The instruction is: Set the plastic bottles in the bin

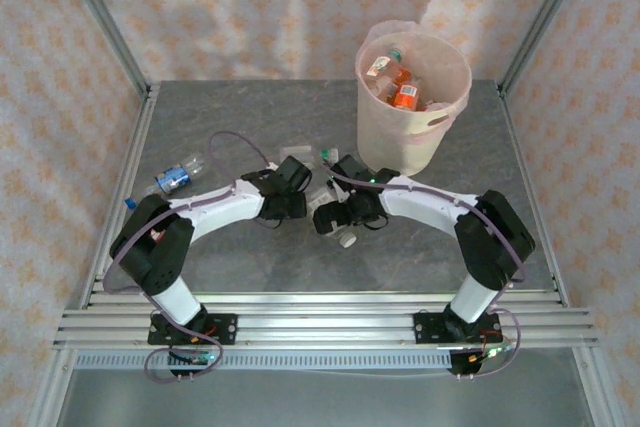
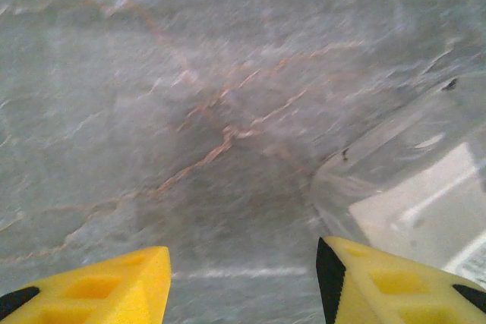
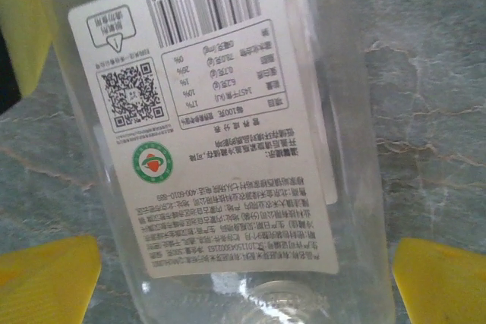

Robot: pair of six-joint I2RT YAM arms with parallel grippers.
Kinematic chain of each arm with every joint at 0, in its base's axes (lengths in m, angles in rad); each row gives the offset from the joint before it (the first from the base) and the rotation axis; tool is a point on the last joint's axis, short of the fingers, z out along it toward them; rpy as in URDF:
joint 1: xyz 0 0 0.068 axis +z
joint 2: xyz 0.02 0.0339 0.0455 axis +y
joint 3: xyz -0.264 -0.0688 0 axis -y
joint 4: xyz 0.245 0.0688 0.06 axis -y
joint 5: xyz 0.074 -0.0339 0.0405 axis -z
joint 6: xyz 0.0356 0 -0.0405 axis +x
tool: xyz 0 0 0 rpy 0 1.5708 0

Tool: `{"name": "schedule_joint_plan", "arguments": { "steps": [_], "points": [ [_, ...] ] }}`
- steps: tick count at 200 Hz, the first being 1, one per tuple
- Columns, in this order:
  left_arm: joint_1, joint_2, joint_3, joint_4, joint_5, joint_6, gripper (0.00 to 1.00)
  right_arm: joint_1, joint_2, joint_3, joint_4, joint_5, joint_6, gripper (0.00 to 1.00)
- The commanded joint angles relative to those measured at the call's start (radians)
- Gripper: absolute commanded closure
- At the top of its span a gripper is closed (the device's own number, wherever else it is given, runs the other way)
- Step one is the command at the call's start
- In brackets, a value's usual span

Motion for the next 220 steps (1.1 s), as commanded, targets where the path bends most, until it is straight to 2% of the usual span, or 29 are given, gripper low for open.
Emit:
{"name": "schedule_joint_plan", "arguments": {
  "steps": [1, 69, 135, 167, 178, 220],
  "points": [
    [0.004, 0.041, 0.047, 0.032, 0.026, -0.024, 0.45, 0.018, 0.018, 0.031, -0.008, 0.130, 0.019, 0.01],
    [0.027, 0.049, 0.045, 0.021, 0.042, -0.080, 0.45, 0.046, 0.090, 0.070, 0.001, 0.249, 0.029, 0.01],
    [0.143, -0.076, -0.046, -0.029, 0.019, -0.149, 0.43, 0.048, 0.144, 0.075, 0.018, 0.263, 0.033, 0.00],
    [0.184, -0.179, -0.061, -0.086, -0.047, -0.155, 0.40, 0.048, 0.109, 0.080, 0.008, 0.265, 0.051, 0.14],
    [0.190, -0.216, -0.062, -0.114, -0.088, -0.157, 0.37, 0.050, 0.079, 0.080, 0.007, 0.268, 0.059, 0.17],
    [0.198, -0.352, -0.059, -0.193, -0.235, -0.157, 0.11, 0.057, -0.090, 0.102, -0.010, 0.268, 0.079, 0.28]
  ]
}}
